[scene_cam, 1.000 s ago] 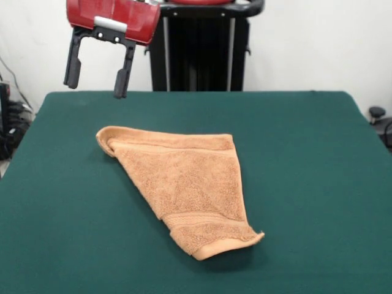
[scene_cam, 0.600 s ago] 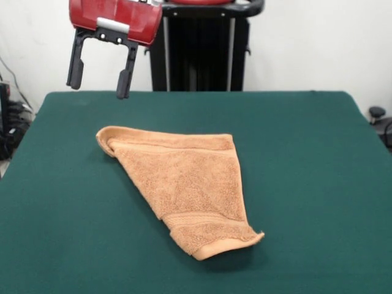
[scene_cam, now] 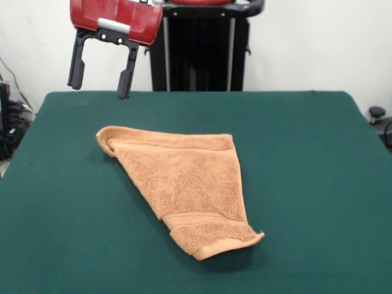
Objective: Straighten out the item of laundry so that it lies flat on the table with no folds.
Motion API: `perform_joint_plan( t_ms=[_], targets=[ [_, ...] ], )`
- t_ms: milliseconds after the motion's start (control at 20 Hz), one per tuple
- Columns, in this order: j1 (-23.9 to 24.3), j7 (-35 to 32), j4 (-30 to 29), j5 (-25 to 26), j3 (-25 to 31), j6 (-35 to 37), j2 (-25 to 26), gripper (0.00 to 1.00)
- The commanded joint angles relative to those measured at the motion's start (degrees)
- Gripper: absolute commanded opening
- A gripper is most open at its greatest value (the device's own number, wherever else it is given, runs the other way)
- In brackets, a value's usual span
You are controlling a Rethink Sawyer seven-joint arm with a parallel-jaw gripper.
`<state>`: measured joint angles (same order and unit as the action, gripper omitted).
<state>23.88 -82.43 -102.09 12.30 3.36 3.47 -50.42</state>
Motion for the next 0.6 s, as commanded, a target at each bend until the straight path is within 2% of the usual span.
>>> perform_joint_plan(
  t_ms=[50, 600],
  targets=[
    [-1.8, -8.0, -5.1, 2.0, 7.0, -0.5, 1.4, 1.0],
    [-1.8, -7.9, -5.0, 1.7, 7.3, 0.1, 1.0, 1.0]
  ],
)
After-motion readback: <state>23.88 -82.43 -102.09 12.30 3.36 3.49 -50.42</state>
